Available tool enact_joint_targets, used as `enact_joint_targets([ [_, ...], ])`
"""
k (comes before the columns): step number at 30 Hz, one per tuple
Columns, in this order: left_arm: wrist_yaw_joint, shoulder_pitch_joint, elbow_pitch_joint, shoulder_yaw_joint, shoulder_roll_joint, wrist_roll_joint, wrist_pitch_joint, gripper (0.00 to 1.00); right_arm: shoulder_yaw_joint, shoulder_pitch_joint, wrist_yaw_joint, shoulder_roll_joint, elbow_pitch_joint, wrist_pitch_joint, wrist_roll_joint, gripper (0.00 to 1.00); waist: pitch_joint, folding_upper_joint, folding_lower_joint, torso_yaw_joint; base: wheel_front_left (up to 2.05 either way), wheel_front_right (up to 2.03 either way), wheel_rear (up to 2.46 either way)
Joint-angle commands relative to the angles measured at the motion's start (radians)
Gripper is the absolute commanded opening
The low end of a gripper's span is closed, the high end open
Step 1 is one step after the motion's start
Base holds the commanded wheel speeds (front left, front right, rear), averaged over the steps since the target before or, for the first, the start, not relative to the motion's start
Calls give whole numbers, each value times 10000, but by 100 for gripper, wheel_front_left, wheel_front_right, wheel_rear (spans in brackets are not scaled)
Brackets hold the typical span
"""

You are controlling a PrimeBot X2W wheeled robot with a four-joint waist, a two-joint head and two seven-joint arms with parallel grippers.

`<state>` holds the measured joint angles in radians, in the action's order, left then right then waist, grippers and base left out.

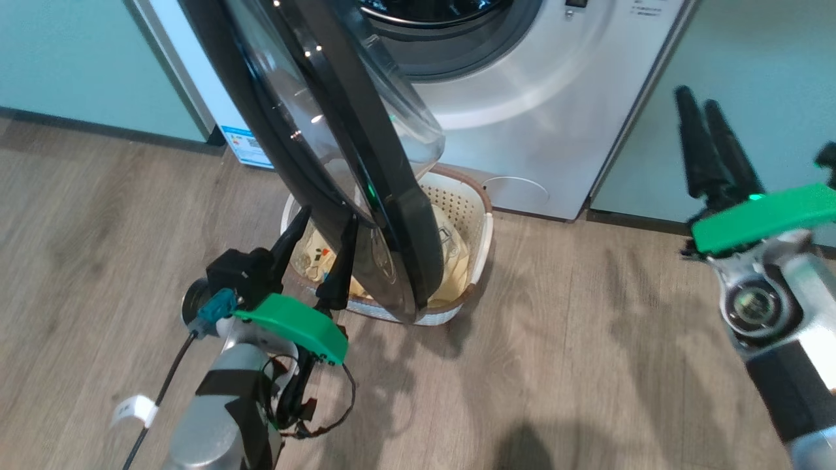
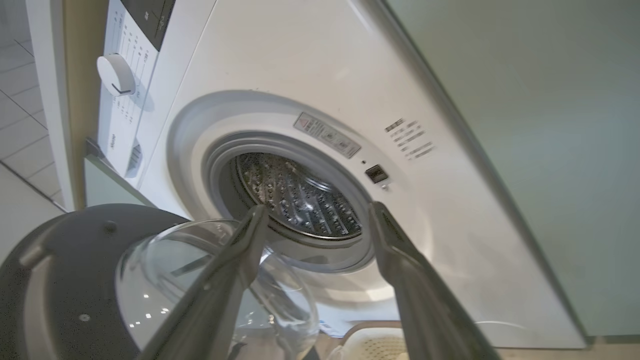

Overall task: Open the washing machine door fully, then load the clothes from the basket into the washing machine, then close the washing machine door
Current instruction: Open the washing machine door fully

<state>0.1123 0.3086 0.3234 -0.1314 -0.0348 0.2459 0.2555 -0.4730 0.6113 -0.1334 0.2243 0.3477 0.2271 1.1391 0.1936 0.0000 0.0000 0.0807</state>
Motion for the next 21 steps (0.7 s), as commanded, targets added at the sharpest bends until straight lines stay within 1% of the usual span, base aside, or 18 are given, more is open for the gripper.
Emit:
enact_joint_targets([
  [1, 1, 52, -361, 378, -154, -102, 63, 100, 103, -129, 27, 143, -151, 205, -384, 100, -39, 0, 0, -77, 0, 0, 0],
  [4, -2, -20, -377, 479, -154, -142, 63, 100, 567, -350, 27, 430, 21, 328, -1543, 100, -72, 0, 0, -204, 0, 0, 0],
  [6, -8, -82, -415, 552, -154, -176, 63, 100, 1397, -573, 27, 484, -267, 338, -2723, 100, -83, 0, 0, -300, 0, 0, 0],
  [9, -13, -174, -460, 688, -155, -246, 63, 100, 2514, -1247, 27, 261, -937, 342, -4410, 100, -114, 0, 0, -438, 0, 0, 0],
  [11, -11, -240, -474, 779, -156, -276, 63, 100, 3060, -1810, 27, -50, -1307, 343, -5116, 100, -161, 0, 0, -522, 0, 0, 0],
  [12, -8, -276, -478, 821, -156, -288, 63, 100, 3242, -2085, 27, -79, -1491, 343, -5613, 100, -186, 0, 0, -556, 0, 0, 0],
  [15, 0, -387, -478, 940, -156, -313, 63, 100, 3632, -2950, 27, -350, -1875, 344, -6537, 100, -283, 0, 0, -644, 0, 0, 0],
  [16, 0, -387, -478, 940, -156, -313, 63, 100, 3632, -2950, 27, -350, -1875, 344, -6537, 100, -283, 0, 0, -644, 0, 0, 0],
  [21, 10, -616, -481, 1132, -156, -323, 63, 100, 4287, -4352, 27, -776, -2293, 345, -7859, 100, -481, 0, 0, -745, 0, 0, 0],
])
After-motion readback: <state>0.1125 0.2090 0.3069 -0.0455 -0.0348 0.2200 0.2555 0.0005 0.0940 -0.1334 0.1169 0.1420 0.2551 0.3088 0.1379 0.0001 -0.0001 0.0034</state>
